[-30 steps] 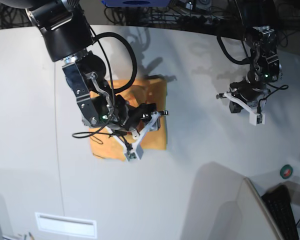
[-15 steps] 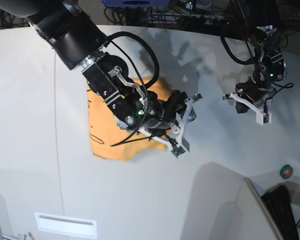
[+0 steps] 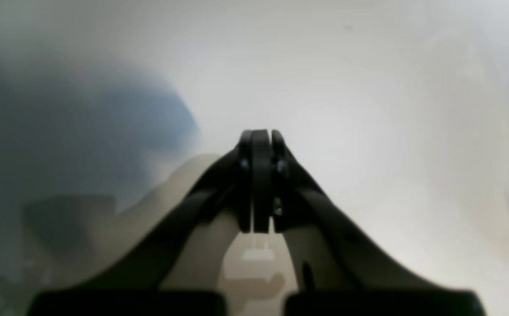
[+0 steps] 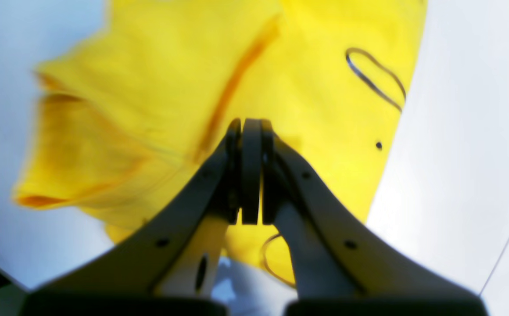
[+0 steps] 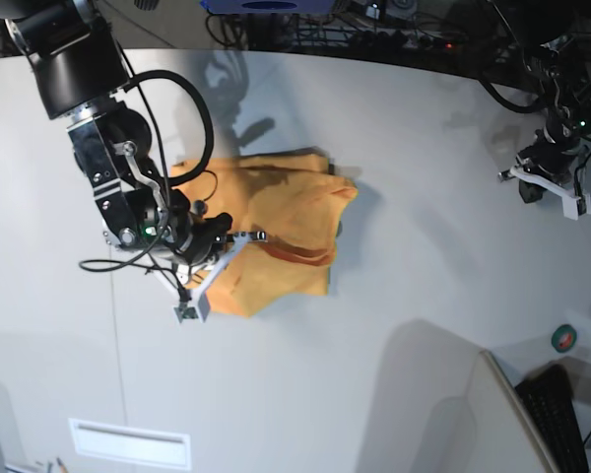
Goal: Layout the t-shirt on the table in an organized manner, then fold the t-shirt properly
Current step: 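Drag the folded bundle with the right gripper and flatten it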
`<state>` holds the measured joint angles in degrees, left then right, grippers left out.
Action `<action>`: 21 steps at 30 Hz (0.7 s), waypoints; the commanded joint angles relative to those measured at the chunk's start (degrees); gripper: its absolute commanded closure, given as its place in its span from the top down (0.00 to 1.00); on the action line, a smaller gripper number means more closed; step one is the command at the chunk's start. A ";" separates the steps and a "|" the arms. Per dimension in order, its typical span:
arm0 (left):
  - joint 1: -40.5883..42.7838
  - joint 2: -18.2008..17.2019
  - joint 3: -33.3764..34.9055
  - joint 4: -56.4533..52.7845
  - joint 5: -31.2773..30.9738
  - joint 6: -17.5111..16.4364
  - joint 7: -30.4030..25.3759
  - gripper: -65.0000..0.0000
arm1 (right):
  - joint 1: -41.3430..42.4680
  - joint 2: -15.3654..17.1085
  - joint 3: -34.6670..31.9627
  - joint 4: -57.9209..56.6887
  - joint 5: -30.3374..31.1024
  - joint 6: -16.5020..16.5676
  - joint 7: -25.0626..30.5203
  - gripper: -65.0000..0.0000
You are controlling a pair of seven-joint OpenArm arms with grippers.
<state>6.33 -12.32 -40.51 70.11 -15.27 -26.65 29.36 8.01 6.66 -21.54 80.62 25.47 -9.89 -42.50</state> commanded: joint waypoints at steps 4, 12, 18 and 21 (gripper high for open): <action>-0.31 -0.83 -0.15 0.53 -0.69 -0.91 -1.10 0.00 | 2.06 -0.63 -0.04 -5.67 -0.11 0.00 5.89 0.00; -0.31 -0.47 0.20 0.79 -0.69 -0.91 -1.01 0.00 | 8.56 -6.52 -7.25 -11.56 -0.02 0.00 6.76 0.00; -0.31 -0.47 0.20 0.36 -0.69 -0.91 -1.01 0.00 | 14.19 -11.09 -12.97 -13.67 -0.02 1.23 6.85 0.00; -0.31 -0.47 0.29 0.36 -0.69 -0.99 -1.01 0.00 | 14.89 -11.01 -16.57 -11.21 -0.02 3.25 6.68 0.00</action>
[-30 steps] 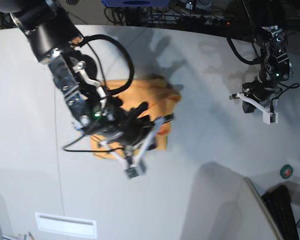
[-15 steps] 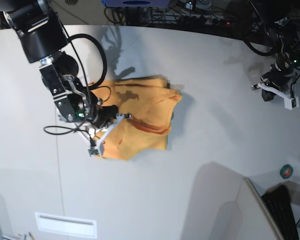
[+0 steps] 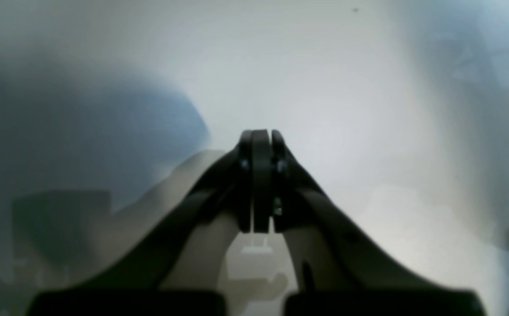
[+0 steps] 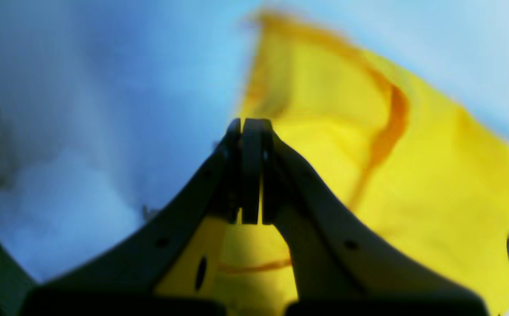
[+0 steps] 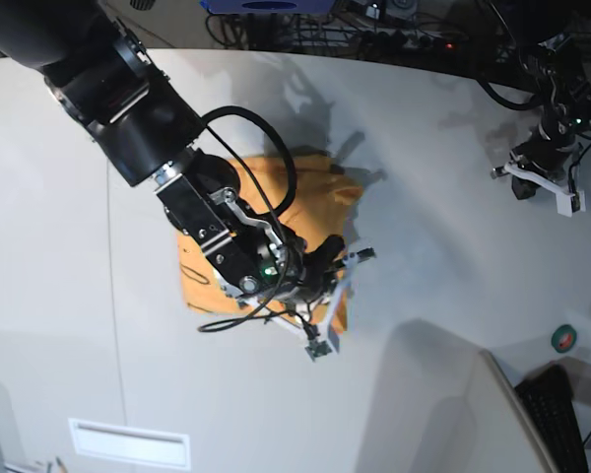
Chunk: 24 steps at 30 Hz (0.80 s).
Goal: Layout the t-shirt on the table in an organized manner, then fold the t-shirt properly
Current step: 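Drag the folded bundle with the right gripper and flatten it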
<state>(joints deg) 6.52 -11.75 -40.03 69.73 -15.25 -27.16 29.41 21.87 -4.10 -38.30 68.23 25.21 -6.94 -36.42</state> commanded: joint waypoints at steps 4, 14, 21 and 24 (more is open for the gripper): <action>-0.50 -1.04 -0.36 1.08 -0.71 -0.49 -1.06 0.00 | -2.66 3.00 -2.62 9.18 0.15 -3.48 -3.00 0.00; -0.41 -4.03 -0.80 1.17 -0.71 -0.49 -1.06 0.00 | -8.55 3.09 -21.96 13.58 -7.59 -22.20 -0.81 0.51; 0.99 -4.65 -0.80 1.25 -0.71 -0.49 -1.06 0.00 | -8.64 0.36 -25.39 11.82 -13.30 -22.55 -0.81 0.80; 1.08 -4.65 -0.80 1.17 -0.71 -0.49 -1.06 0.00 | -8.37 -2.10 -25.30 4.96 -13.30 -22.55 -0.28 0.78</action>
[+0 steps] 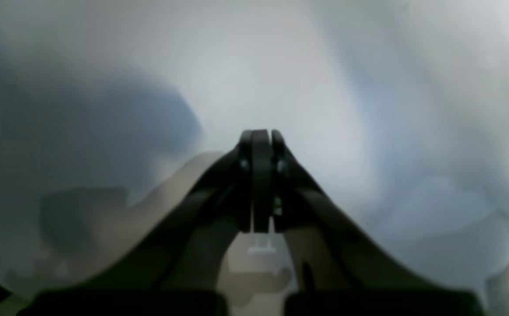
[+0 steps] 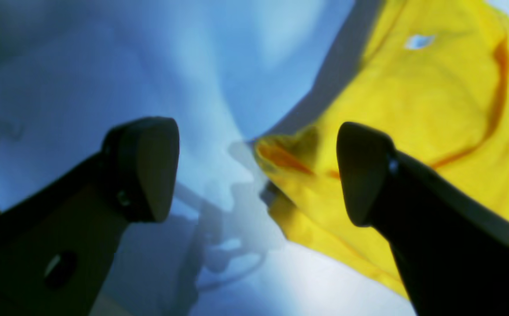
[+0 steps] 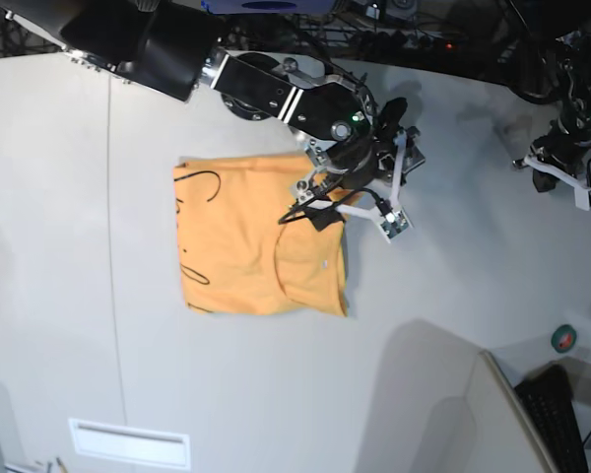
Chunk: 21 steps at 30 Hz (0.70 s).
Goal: Layout the t-shirt on the table in an organized manner, then fold the t-shirt properly
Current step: 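Drag the folded bundle with the right gripper and flatten it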
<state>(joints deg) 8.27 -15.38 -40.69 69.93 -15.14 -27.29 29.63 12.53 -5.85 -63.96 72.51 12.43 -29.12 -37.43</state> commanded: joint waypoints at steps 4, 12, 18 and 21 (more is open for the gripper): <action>-0.67 -1.02 -0.15 0.97 -0.82 -0.36 -1.28 0.00 | 1.05 -1.05 0.36 -4.42 -0.51 -1.16 5.91 0.78; -0.76 -1.02 -0.15 0.71 -0.82 -0.36 -1.28 0.00 | 0.87 -0.61 -0.08 -6.62 -0.51 -9.43 7.23 0.64; -0.93 -1.02 -0.15 0.62 -0.82 -0.36 -1.28 0.00 | -0.80 -0.44 -0.08 -2.66 -0.51 -9.34 6.97 0.03; -0.76 -1.02 -0.15 0.53 -0.82 -0.36 -1.28 0.00 | -0.89 1.41 -0.08 1.47 -0.51 -9.34 5.65 0.02</action>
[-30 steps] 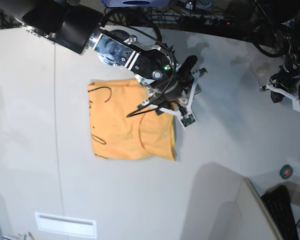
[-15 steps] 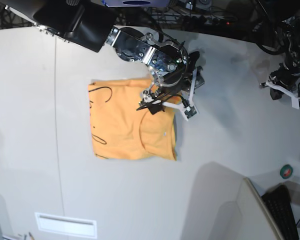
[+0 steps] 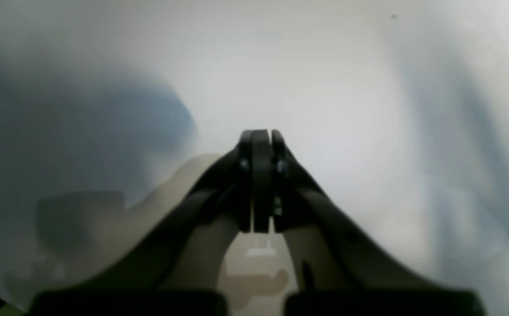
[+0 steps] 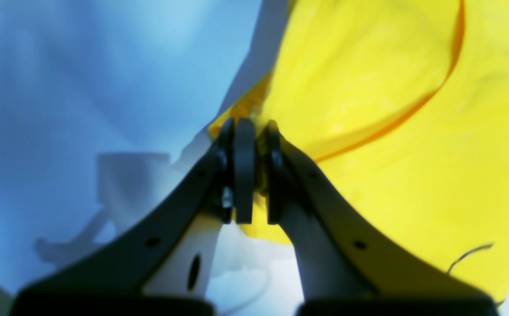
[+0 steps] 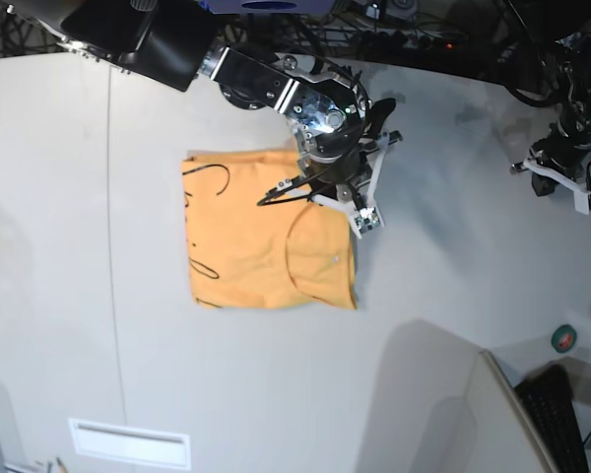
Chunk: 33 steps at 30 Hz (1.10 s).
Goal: Layout the t-shirt on the table in an organized manner, then fold the t-shirt properly
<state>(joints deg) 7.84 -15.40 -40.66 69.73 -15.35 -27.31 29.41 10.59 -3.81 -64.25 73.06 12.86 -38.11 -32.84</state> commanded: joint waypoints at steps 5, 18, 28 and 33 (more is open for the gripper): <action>-0.41 -1.00 -0.17 0.73 -0.60 -0.34 -1.06 0.00 | 0.18 -0.01 0.56 4.44 -0.95 -0.35 -2.54 0.00; -0.41 -0.91 -0.08 0.73 -0.60 -0.34 -1.06 0.00 | -2.63 3.15 0.29 18.33 -0.69 -0.27 -10.54 0.00; -0.76 -0.56 0.71 0.73 -0.60 -0.34 -1.06 0.00 | -3.86 4.39 0.64 22.46 -0.69 2.99 -13.36 0.00; -0.76 2.17 13.10 0.73 -0.60 -0.25 -1.06 0.00 | -3.86 4.47 0.64 22.37 -0.69 2.99 -13.36 0.00</action>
<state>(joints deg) 7.29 -12.99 -27.53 69.71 -15.07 -26.94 29.23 5.96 1.54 -63.75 94.45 12.62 -35.29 -47.27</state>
